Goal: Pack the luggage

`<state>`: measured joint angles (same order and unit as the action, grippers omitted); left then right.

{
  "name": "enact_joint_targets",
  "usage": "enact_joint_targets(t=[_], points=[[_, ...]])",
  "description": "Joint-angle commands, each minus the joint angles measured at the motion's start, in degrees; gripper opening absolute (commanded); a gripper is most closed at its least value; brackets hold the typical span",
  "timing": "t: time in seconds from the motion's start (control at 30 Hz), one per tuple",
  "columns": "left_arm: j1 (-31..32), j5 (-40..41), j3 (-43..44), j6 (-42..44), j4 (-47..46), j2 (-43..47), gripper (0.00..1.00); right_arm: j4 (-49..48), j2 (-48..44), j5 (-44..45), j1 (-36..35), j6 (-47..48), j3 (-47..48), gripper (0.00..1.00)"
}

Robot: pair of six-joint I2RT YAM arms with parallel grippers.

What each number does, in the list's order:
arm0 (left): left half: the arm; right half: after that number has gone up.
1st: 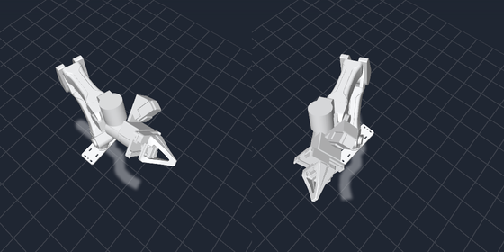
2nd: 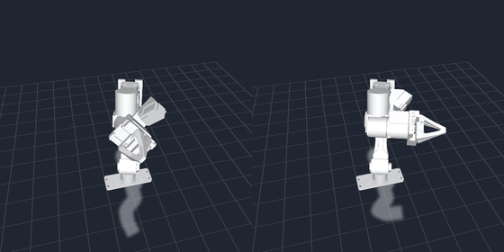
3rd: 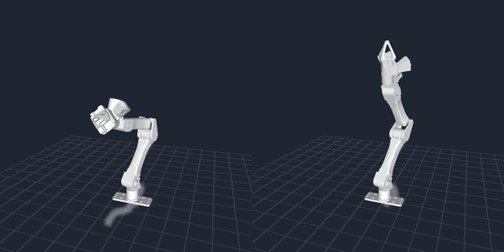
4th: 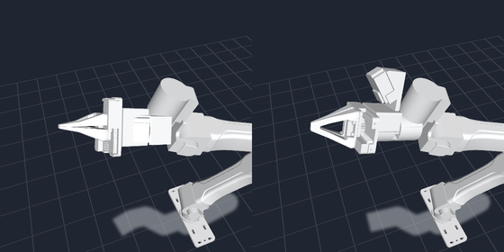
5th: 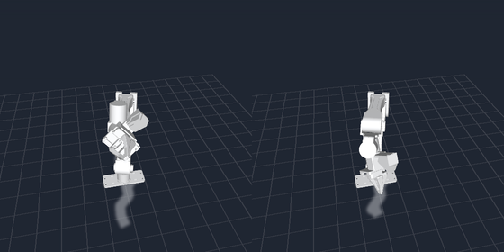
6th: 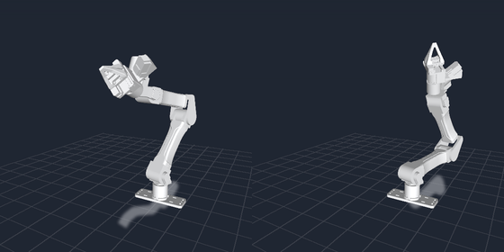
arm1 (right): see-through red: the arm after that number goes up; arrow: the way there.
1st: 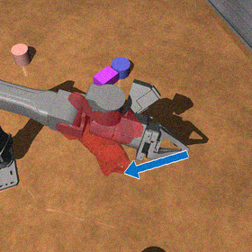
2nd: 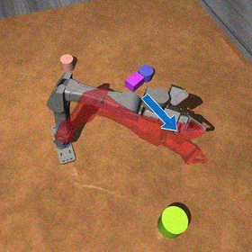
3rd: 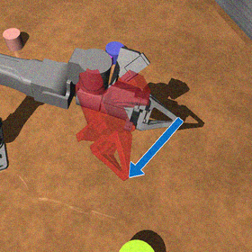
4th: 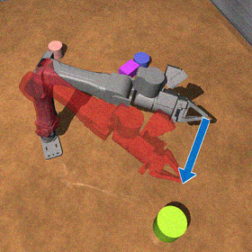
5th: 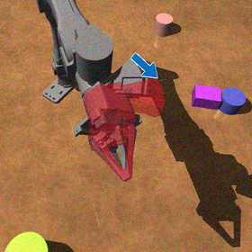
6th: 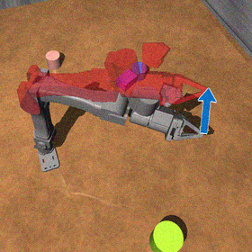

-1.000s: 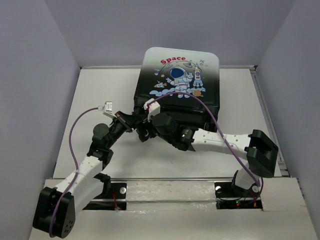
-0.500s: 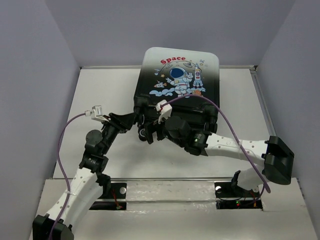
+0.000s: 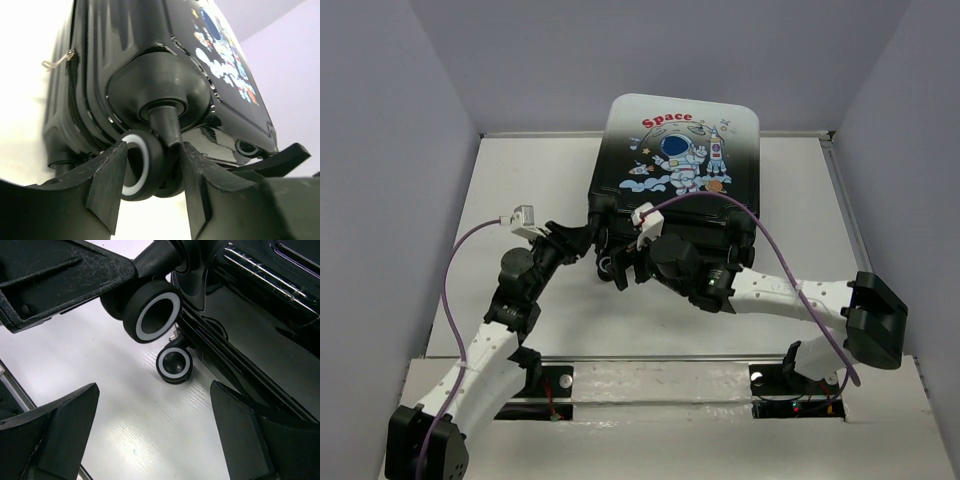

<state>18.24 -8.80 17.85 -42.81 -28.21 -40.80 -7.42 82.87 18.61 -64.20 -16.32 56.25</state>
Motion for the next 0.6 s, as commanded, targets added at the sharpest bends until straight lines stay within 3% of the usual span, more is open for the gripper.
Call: enact_joint_targets(t=[0.0,0.2,0.3,0.33,0.57], points=[[0.0,-4.1,0.3,-1.2,-6.1,-1.8,0.54,-4.8,1.8,-0.1,-0.3,1.4,2.8,0.98],[0.0,-10.6,-2.4,-6.8,-14.0,-6.0,0.39,-10.9,3.1,0.3,0.8,0.2,3.8,0.98],[0.0,-11.9,-3.8,-8.8,-17.1,-6.8,0.20,-14.4,1.9,-0.8,2.0,-1.3,1.9,0.99],[0.0,-12.5,-4.3,-9.4,-18.7,-7.1,0.08,-16.1,1.6,-1.1,2.0,-1.7,0.9,0.99],[0.0,-15.4,-5.2,-13.2,-22.9,-7.9,0.06,-19.7,1.4,-3.5,4.2,-4.6,-1.0,0.98]])
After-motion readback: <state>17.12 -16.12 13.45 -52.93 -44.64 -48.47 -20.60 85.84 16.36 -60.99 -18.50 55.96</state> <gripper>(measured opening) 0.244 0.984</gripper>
